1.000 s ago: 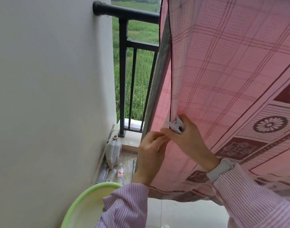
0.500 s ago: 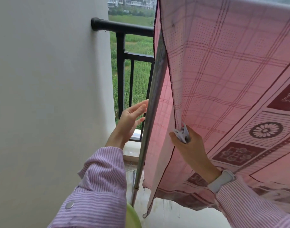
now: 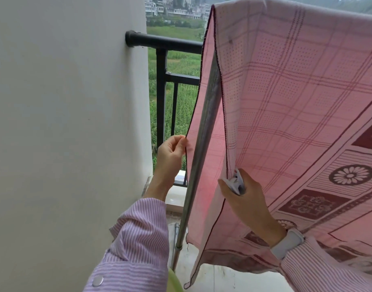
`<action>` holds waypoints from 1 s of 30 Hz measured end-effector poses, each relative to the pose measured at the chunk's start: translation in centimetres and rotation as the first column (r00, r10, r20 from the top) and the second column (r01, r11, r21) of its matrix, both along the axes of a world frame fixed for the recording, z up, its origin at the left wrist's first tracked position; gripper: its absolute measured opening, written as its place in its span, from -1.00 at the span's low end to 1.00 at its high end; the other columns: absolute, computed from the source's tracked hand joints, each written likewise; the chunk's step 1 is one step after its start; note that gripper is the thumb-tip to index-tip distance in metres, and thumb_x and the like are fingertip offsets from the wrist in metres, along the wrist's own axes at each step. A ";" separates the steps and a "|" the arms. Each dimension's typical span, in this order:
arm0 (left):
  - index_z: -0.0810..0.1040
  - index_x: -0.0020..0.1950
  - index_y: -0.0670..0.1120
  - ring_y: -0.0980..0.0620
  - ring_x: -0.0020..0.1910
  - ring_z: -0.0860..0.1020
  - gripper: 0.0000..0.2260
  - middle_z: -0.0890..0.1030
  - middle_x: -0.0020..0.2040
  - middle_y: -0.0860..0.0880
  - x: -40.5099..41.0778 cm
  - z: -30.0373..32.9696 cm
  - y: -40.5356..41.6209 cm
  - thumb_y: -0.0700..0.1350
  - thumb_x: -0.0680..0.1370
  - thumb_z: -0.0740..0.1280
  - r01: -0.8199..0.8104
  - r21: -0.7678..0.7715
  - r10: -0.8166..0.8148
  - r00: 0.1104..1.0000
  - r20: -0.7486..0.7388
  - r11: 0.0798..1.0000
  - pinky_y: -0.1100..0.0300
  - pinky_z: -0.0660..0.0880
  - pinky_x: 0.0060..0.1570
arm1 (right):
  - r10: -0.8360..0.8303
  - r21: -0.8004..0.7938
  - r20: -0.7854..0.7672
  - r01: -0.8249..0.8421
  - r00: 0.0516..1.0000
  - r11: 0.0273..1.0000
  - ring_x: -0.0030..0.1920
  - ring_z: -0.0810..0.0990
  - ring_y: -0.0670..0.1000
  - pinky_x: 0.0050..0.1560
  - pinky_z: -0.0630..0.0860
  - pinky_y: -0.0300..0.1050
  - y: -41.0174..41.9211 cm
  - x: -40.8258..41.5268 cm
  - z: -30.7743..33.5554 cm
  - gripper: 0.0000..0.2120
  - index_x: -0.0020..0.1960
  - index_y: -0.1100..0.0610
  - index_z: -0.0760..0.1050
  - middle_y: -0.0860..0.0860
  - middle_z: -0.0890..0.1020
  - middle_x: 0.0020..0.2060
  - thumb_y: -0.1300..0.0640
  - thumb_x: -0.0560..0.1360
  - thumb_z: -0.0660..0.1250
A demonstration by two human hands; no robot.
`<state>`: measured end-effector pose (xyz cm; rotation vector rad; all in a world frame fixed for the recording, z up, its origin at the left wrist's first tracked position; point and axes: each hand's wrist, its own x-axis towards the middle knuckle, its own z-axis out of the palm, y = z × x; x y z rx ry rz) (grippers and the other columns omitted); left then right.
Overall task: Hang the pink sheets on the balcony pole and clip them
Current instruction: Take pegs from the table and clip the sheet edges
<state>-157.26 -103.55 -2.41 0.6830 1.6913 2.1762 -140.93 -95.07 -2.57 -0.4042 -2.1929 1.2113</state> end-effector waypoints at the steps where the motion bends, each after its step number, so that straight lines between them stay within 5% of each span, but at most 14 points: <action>1: 0.53 -0.09 -0.13 0.04 -0.11 0.57 -0.87 0.60 -0.15 -0.05 0.3 -0.1 -0.6 -0.19 0.57 0.20 -0.024 0.006 0.024 1.000 -0.015 1.000 0.22 0.54 -0.01 | 0.015 0.054 -0.002 -0.015 1.000 0.998 -0.52 0.35 -0.13 -0.51 0.26 -0.40 -0.3 -0.2 -0.2 -0.70 -0.28 -0.06 0.30 -0.10 0.36 -0.54 0.25 0.44 0.35; 7: 0.52 -0.13 -0.09 0.01 -0.15 0.53 -0.87 0.56 -0.20 -0.06 2.0 -0.7 -2.0 -0.20 0.56 0.20 -0.043 0.002 0.043 0.992 -0.119 0.999 0.11 0.52 -0.01 | -0.009 0.357 0.017 0.002 1.000 0.934 -0.53 0.35 -0.23 -0.47 0.31 -0.46 -1.3 -2.3 -1.5 -0.76 0.03 -0.02 0.36 -0.22 0.41 -0.41 0.16 0.43 0.34; 12: 0.53 -0.04 -0.19 -0.03 -0.15 0.55 -0.87 0.57 -0.19 -0.07 2.5 -0.5 -1.9 -0.18 0.55 0.21 -0.029 0.000 0.029 0.994 -0.105 1.000 -0.01 0.53 0.01 | 0.029 0.456 0.023 -0.036 0.999 0.889 -0.43 0.52 -0.03 -0.41 0.28 -0.55 -0.1 -3.4 -1.8 -0.67 0.09 0.08 0.43 0.05 0.62 -0.29 0.25 0.37 0.41; 17: 0.53 -0.01 -0.23 -0.03 -0.14 0.56 -0.79 0.58 -0.18 -0.08 2.4 0.2 -1.9 -0.10 0.48 0.27 0.006 -0.005 -0.007 0.995 -0.095 1.000 0.03 0.54 0.01 | 0.102 0.519 0.016 -0.096 0.995 0.849 -0.32 0.57 0.01 -0.39 0.40 -0.35 0.7 -3.6 -2.0 -0.65 0.12 0.04 0.38 0.05 0.63 -0.19 0.19 0.39 0.38; 20: 0.54 0.01 -0.20 -0.05 -0.11 0.56 -0.69 0.60 -0.15 -0.11 2.4 0.3 -2.0 0.01 0.42 0.37 0.031 0.017 -0.030 0.997 -0.071 0.999 0.14 0.56 -0.07 | 0.107 0.650 0.100 -0.146 0.989 0.746 -0.34 0.60 0.02 -0.38 0.57 -0.17 1.0 -3.6 -2.6 -0.41 0.36 -0.02 0.20 0.06 0.64 -0.11 0.04 0.40 0.35; 24: 0.58 0.01 -0.12 -0.12 0.04 0.57 -0.55 0.63 -0.01 -0.17 2.1 0.0 -2.7 0.17 0.31 0.44 0.068 -0.015 -0.069 0.993 -0.094 0.998 0.01 0.54 0.06 | 0.115 0.650 0.161 -0.193 0.980 0.735 -0.36 0.57 0.03 -0.39 0.58 -0.12 1.6 -3.5 -3.0 -0.24 0.43 -0.11 0.03 0.05 0.60 -0.17 0.09 0.40 0.41; 30: 0.58 -0.10 -0.13 -0.04 -0.09 0.59 -0.81 0.63 -0.14 -0.08 2.0 0.8 -2.0 -0.11 0.34 0.41 0.038 -0.035 -0.040 0.998 -0.039 0.999 -0.06 0.54 0.07 | 0.146 0.413 0.246 -0.240 0.958 0.879 0.02 0.62 0.05 0.00 0.54 -0.15 1.4 -2.6 -1.8 -0.38 0.41 -0.15 0.11 0.03 0.60 0.15 -0.11 0.42 0.28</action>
